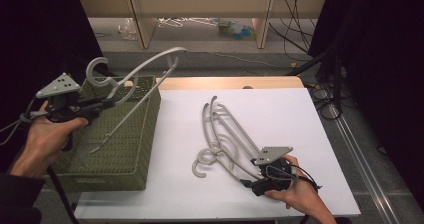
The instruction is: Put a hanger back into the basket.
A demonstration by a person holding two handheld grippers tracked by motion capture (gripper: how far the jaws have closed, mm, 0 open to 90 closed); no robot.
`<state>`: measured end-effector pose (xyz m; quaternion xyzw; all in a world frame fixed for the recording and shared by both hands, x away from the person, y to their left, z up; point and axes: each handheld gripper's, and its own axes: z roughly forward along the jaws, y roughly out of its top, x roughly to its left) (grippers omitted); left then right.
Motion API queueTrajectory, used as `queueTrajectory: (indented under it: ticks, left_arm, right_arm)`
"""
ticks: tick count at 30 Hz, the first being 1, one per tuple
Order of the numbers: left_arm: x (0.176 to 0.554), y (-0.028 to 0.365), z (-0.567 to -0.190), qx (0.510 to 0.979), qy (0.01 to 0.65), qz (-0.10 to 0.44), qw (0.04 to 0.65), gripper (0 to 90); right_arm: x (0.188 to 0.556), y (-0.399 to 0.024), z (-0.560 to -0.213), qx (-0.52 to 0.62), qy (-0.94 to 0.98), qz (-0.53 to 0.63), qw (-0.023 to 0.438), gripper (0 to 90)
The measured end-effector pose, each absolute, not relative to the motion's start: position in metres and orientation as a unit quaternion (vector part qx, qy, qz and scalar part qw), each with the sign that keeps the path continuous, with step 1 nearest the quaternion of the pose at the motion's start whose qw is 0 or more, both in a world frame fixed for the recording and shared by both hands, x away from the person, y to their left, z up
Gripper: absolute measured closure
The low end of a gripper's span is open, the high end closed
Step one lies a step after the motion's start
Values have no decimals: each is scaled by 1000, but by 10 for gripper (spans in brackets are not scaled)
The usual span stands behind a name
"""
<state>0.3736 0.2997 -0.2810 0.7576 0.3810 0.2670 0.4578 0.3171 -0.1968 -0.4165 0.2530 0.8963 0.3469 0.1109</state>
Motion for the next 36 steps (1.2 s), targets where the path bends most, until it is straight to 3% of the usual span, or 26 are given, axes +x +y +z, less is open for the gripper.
queueTrajectory:
  ticks: [10,25,36]
  left_arm:
    - [388,335,-308,771,376,296,419,793]
    - [388,367,-333,765,405,295,405,793]
    - [389,377,-355,772,441,281,360,793]
  right_arm:
    - [319,-197,-419,258,899,339,101,261]
    - [321,-196,-421,255,899,340,104,259]
    - [321,-195,-422,254,902,335,99,260]
